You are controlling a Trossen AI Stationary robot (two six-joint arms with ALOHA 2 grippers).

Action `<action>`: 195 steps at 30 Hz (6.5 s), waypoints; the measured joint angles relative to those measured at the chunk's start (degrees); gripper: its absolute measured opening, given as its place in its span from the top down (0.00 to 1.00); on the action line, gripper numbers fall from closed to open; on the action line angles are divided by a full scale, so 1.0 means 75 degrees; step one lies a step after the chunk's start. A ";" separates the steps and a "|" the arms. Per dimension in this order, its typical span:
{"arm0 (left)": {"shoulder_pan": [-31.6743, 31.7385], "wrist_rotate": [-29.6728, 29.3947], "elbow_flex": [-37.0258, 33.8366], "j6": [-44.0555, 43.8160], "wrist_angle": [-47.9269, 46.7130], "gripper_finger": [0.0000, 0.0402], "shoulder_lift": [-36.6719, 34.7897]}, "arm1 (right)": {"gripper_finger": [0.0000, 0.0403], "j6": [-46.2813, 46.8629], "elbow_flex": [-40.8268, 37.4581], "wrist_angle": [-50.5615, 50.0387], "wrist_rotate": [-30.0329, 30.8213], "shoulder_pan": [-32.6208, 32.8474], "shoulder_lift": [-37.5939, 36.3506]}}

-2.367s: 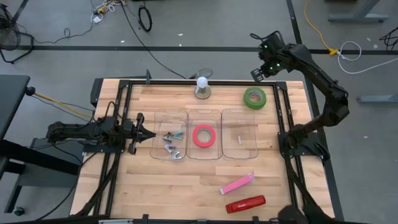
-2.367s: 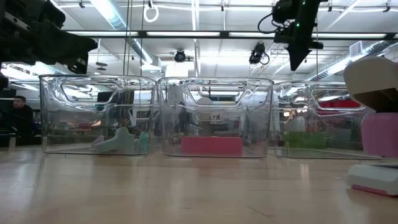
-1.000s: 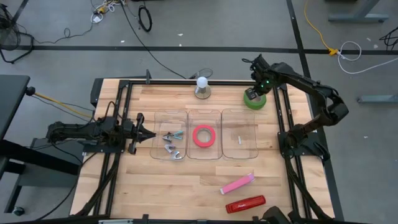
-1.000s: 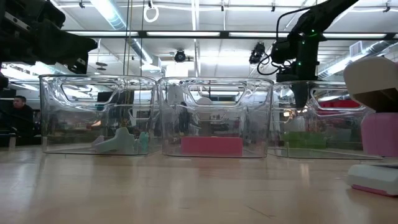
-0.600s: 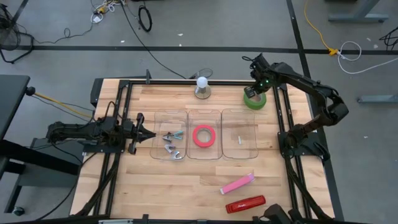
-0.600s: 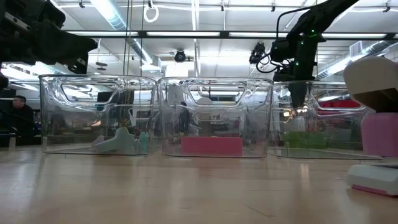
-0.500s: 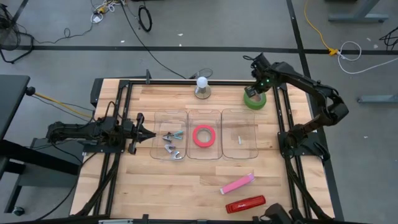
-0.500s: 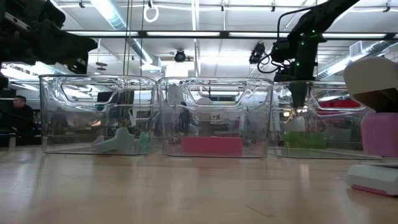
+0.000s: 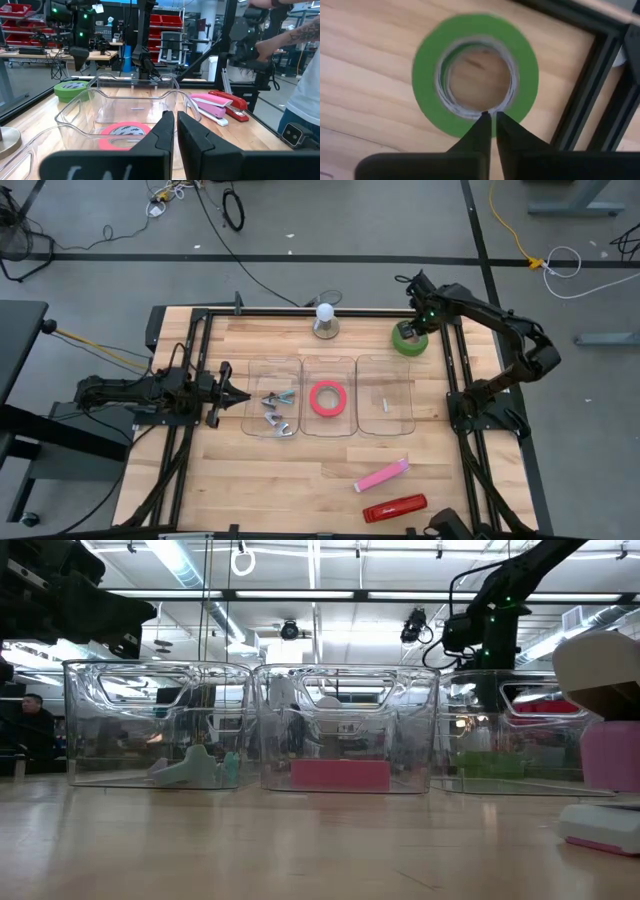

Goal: Pick and place Stapler, Stapler remover, tape
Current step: Put the green tape into the middle transparent bin

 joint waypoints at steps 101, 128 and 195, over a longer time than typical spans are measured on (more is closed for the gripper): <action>0.0000 0.0001 -0.0001 -0.0003 0.0000 0.94 0.0002 | 0.41 -0.3258 0.1946 -0.0434 0.0875 -0.0283 0.1638; 0.0003 0.0000 -0.0003 -0.0003 0.0003 0.94 0.0000 | 0.41 -0.5513 0.1948 -0.0518 0.0595 -0.0280 0.3134; 0.0000 0.0000 -0.0001 -0.0003 0.0003 0.94 0.0002 | 0.49 -0.5406 0.1104 0.0478 0.1029 -0.0219 0.2970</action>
